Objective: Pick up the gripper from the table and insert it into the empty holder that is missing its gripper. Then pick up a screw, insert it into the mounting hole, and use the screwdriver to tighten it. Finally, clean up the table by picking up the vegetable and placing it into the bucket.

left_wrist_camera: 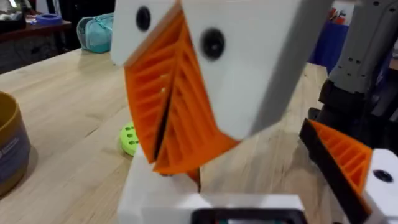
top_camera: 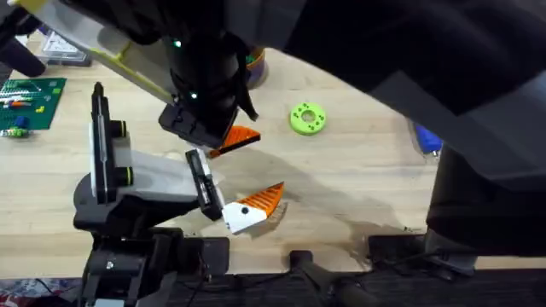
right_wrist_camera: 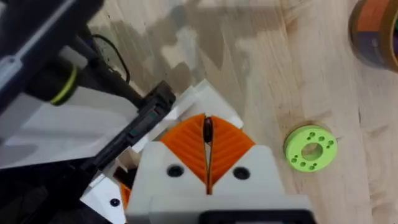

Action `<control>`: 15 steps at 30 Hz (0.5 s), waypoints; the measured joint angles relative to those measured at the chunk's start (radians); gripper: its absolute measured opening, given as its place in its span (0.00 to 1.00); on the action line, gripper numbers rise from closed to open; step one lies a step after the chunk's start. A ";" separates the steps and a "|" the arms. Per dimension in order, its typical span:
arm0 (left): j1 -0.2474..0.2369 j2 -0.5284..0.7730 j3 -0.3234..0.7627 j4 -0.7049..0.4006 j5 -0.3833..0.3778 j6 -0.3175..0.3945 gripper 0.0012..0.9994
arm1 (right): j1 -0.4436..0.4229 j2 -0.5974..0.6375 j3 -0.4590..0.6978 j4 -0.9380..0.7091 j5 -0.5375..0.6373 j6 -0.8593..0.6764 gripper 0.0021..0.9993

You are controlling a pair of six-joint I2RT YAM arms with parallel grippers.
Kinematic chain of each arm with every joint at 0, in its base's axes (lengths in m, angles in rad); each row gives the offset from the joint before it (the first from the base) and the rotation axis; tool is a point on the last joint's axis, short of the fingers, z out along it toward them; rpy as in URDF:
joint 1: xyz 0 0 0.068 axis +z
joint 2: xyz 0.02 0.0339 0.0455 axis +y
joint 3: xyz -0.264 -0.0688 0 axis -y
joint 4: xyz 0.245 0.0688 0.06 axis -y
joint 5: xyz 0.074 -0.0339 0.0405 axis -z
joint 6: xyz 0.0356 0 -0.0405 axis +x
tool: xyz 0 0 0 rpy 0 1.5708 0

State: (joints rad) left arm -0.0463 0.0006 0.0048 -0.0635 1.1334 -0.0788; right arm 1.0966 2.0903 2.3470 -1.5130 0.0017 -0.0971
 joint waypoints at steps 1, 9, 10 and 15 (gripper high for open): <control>0.000 0.000 0.000 0.000 0.000 0.000 0.99 | 0.000 0.000 0.000 0.000 0.000 0.000 0.01; 0.000 0.000 0.000 0.000 0.000 0.000 0.99 | 0.000 0.000 0.000 0.014 0.000 0.000 0.01; 0.000 0.000 0.000 0.000 0.000 0.000 0.99 | 0.000 0.000 0.000 0.015 0.000 0.000 0.01; 0.000 0.000 0.000 0.000 0.000 0.000 0.99 | 0.000 0.007 0.000 0.002 0.000 0.000 0.01</control>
State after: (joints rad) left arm -0.0463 0.0006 0.0048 -0.0635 1.1333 -0.0788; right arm 1.0966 2.0971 2.3470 -1.5106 0.0017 -0.0974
